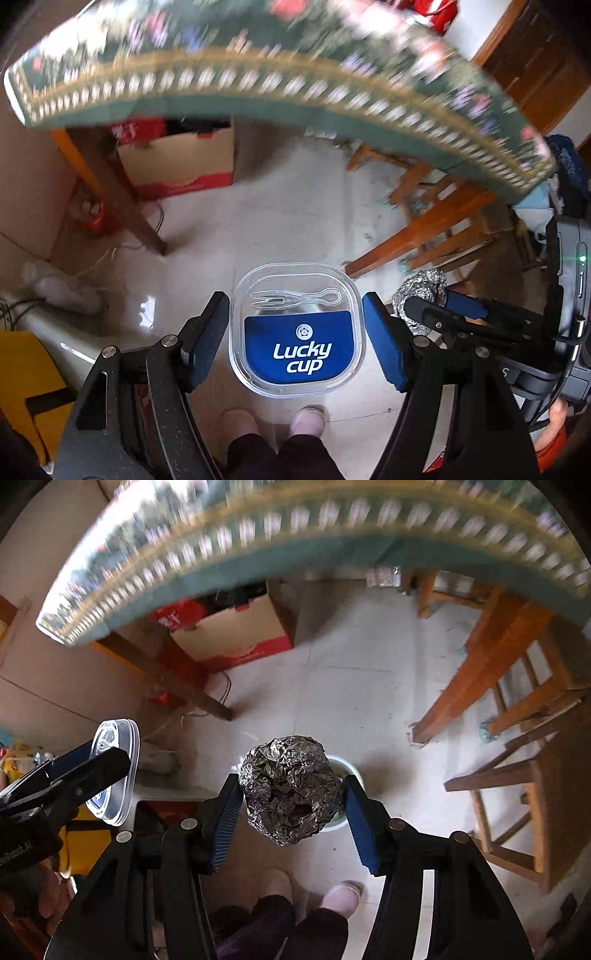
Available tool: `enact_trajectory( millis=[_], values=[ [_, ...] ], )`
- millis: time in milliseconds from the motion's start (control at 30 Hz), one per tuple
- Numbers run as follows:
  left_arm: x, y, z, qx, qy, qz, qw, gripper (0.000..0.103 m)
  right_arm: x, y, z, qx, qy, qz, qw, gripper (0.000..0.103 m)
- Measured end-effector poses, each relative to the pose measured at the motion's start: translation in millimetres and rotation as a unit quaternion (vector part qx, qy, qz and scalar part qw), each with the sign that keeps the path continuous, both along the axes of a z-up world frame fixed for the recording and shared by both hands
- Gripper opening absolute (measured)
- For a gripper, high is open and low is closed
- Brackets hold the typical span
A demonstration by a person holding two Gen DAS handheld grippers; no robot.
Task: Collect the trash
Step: 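Carry the foil ball and Lucky cup lid down over the white bucket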
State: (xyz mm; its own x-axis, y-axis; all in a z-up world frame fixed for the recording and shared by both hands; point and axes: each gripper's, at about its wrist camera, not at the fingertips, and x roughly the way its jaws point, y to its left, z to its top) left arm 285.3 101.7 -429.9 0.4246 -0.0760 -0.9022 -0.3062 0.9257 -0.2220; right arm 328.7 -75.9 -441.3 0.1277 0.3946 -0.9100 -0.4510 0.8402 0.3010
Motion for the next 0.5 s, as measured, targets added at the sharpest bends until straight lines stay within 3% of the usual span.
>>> enact_trajectory(
  millis=[233,500],
  values=[
    [-4,9,-65,-0.01,0.036,0.014,0.9992,0.072,2,5,-52,0.005,0.039,0.0,0.999,0.063],
    [9,-12,-114,-0.06,0.063,-0.01,0.9962,0.072,8,-21,-67,-0.017,0.037,-0.027,0.999,0.063]
  ],
)
